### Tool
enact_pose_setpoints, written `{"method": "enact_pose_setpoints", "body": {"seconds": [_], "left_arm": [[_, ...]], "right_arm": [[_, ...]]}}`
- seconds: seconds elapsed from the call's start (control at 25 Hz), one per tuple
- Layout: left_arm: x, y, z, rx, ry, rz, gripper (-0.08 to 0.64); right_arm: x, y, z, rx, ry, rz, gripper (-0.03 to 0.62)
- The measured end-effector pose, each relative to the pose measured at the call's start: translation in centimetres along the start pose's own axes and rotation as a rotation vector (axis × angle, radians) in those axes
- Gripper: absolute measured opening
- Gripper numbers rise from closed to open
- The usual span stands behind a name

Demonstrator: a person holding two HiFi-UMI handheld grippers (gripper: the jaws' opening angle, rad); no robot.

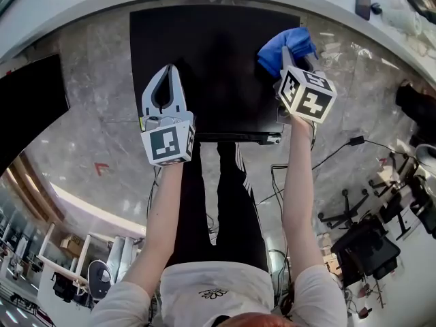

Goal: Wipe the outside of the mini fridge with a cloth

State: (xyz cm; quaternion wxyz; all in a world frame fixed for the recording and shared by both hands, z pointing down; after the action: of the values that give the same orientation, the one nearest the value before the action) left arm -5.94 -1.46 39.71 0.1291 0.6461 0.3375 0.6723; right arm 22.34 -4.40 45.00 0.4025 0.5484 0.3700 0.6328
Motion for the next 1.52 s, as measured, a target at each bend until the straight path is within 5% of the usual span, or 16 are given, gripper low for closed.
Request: {"method": "enact_pose_setpoints", "body": {"seconds": [0.88,1.04,1.36,1.52], "left_arm": [[-0.1,-1.2,-2.8,-0.041,-0.023,0.028,0.005],[0.7,-1.8,-4.6,-0.076,-0.039,0.021,0.005],[1.5,-4.1,-7.6,-0.124,-0.064,0.017,0.005],[1.9,-5.0,-9.8,-0.156,-0.093,0.020,0.005]], "right_arm": [[-1.1,-2.5,6.0,0.198,0.052,0.021,0.072],[-2.4,-5.4,-0.1,0.035,0.000,0.110,0.072],[-2.0,-6.2,-21.2,-0.503,-0.062,0.067,0.072],[-1.5,-5.0,-29.2,-0.607,-0.150,0.024,0.072]]}}
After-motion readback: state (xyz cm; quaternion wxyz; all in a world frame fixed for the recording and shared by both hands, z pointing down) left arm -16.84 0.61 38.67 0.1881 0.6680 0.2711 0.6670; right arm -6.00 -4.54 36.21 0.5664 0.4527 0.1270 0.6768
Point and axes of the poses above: the fingertips, and each gripper's own axes: y forward along the fingers, z to its right, x out of its underside, the point moved 3 cm from there along -y, backward along the fingers, and after that the axes turned 11 degrees about -z, right-handed, at the moved point
